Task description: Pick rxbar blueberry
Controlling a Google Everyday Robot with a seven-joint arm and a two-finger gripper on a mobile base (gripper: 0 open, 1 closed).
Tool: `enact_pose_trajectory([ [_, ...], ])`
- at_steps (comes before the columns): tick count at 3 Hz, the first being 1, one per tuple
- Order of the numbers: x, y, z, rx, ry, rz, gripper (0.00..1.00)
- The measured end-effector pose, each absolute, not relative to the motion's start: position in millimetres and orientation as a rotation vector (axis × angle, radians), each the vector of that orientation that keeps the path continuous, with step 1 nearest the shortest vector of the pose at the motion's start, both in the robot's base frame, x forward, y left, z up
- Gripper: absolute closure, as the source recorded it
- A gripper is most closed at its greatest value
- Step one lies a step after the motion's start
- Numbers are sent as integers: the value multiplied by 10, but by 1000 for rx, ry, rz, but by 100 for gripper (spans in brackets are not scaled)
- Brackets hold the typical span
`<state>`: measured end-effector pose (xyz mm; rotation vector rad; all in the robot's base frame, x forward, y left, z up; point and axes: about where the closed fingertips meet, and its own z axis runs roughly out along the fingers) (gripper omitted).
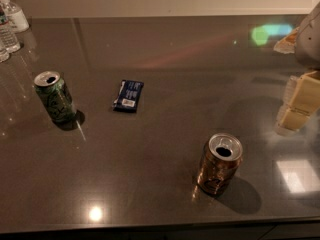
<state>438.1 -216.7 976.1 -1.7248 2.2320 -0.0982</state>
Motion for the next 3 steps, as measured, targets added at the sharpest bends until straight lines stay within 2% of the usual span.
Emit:
enact_pose_trajectory([
  [1,4388,-2162,9769,-1724,2230,-100,0],
  [3,4880,-1834,9758,-1720,2148,-16,0],
])
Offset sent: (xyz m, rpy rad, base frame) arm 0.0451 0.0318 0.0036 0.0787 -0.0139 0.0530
